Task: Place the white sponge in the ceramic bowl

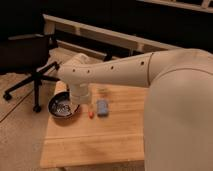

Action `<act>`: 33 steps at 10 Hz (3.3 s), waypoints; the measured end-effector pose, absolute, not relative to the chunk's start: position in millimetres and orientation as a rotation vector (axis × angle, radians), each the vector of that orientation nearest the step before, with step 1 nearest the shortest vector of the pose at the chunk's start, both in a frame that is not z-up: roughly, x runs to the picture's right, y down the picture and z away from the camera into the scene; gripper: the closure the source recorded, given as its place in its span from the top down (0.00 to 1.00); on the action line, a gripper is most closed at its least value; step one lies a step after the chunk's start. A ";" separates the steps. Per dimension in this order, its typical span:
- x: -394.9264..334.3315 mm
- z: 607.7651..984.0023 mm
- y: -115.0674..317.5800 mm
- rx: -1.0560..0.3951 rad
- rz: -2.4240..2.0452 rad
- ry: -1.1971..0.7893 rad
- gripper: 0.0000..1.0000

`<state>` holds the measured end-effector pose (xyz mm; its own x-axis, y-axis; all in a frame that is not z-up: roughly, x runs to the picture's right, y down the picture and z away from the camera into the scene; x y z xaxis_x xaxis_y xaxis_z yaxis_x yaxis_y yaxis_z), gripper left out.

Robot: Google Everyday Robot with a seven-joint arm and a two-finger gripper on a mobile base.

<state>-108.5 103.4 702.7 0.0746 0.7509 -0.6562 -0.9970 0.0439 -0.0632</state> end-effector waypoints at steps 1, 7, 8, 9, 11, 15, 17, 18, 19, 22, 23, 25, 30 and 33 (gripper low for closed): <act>-108.5 702.7 103.4 -0.592 1.432 0.522 0.65; -108.5 702.7 103.4 -0.592 1.432 0.522 0.65; -108.5 702.7 103.4 -0.592 1.432 0.522 0.65; -108.5 702.7 103.4 -0.592 1.432 0.522 0.65; -108.6 702.7 103.1 -0.591 1.432 0.522 0.65; -112.4 716.7 61.6 -0.590 1.484 0.379 0.65; -108.3 720.7 34.4 -0.595 1.490 0.243 0.65; -103.8 721.5 29.0 -0.592 1.497 0.222 0.65; -104.7 721.2 29.2 -0.594 1.496 0.221 0.65; -106.0 723.0 31.6 -0.600 1.496 0.227 0.65; -94.5 732.2 35.7 -0.595 1.508 0.258 0.65; -76.5 741.0 34.0 -0.572 1.525 0.281 0.65; -27.8 765.3 25.4 -0.556 1.609 0.200 0.65; 8.9 781.0 36.1 -0.558 1.649 0.188 0.65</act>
